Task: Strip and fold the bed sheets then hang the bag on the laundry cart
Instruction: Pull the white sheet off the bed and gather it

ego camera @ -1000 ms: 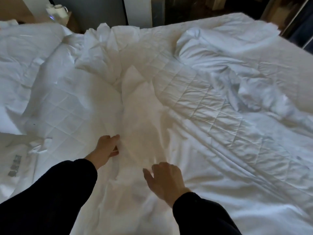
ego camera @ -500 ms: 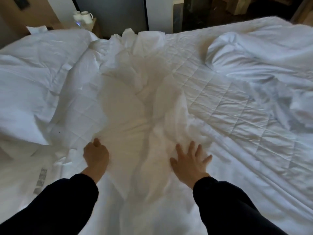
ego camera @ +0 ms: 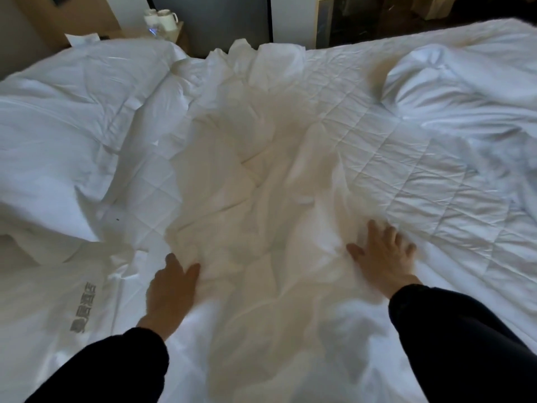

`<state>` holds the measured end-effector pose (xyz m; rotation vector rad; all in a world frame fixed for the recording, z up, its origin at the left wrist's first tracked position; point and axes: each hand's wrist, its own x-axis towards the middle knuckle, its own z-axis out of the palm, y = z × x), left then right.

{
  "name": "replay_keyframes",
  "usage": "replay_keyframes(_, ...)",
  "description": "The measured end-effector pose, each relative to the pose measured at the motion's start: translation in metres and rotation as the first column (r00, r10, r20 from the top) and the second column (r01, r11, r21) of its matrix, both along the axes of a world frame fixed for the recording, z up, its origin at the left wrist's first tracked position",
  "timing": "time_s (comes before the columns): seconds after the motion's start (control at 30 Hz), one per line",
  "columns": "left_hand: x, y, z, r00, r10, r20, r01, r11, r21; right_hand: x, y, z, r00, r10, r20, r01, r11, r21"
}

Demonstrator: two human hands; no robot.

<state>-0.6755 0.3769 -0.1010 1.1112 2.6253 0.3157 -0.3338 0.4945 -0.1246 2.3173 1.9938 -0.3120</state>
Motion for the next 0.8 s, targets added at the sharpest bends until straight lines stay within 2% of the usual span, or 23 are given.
replay_keyframes(0.07, -0.034, -0.009, 0.002, 0.995, -0.015, -0.095, 0.013, 1.0, -0.026, -0.002, -0.001, 0.002, 0.997, 0.019, 0.075, -0.021, 0.999, 0.025)
replay_keyframes(0.2, -0.079, -0.01, 0.008, 0.975, 0.003, -0.221, -0.02, 0.997, -0.074, 0.0, -0.001, -0.002, 0.998, 0.011, 0.055, -0.016, 0.996, 0.082)
replay_keyframes(0.27, -0.06, -0.002, 0.001, 0.949, -0.079, -0.306, 0.06, 0.996, -0.071, 0.001, -0.002, -0.007, 0.999, 0.015, 0.035, -0.017, 0.997, 0.075)
replay_keyframes(0.3, -0.042, 0.002, 0.0, 0.936, -0.136, -0.326, 0.137, 0.99, -0.022, 0.001, -0.002, -0.007, 0.999, 0.012, 0.029, -0.014, 0.998, 0.065)
replay_keyframes(0.37, 0.0, 0.012, 0.0, 0.915, -0.299, -0.271, 0.32, 0.947, 0.035, 0.002, 0.002, -0.005, 0.998, 0.028, 0.065, -0.031, 0.998, 0.053)
replay_keyframes(0.43, 0.041, 0.022, -0.002, 0.867, -0.48, -0.138, 0.486, 0.874, 0.012, 0.006, 0.006, -0.001, 0.993, 0.102, 0.066, -0.106, 0.993, 0.054)
replay_keyframes(0.5, 0.075, 0.032, -0.007, 0.801, -0.592, -0.089, 0.592, 0.805, -0.024, 0.01, 0.005, 0.002, 0.981, 0.193, 0.02, -0.194, 0.979, 0.07)
replay_keyframes(0.63, 0.12, 0.05, -0.014, 0.68, -0.721, -0.135, 0.699, 0.692, -0.179, 0.027, -0.001, 0.011, 0.943, 0.302, 0.14, -0.314, 0.947, 0.066)
replay_keyframes(0.8, 0.157, 0.057, -0.015, 0.558, -0.814, -0.16, 0.768, 0.58, -0.272, 0.105, 0.0, 0.022, 0.927, 0.168, 0.336, -0.205, 0.976, 0.075)
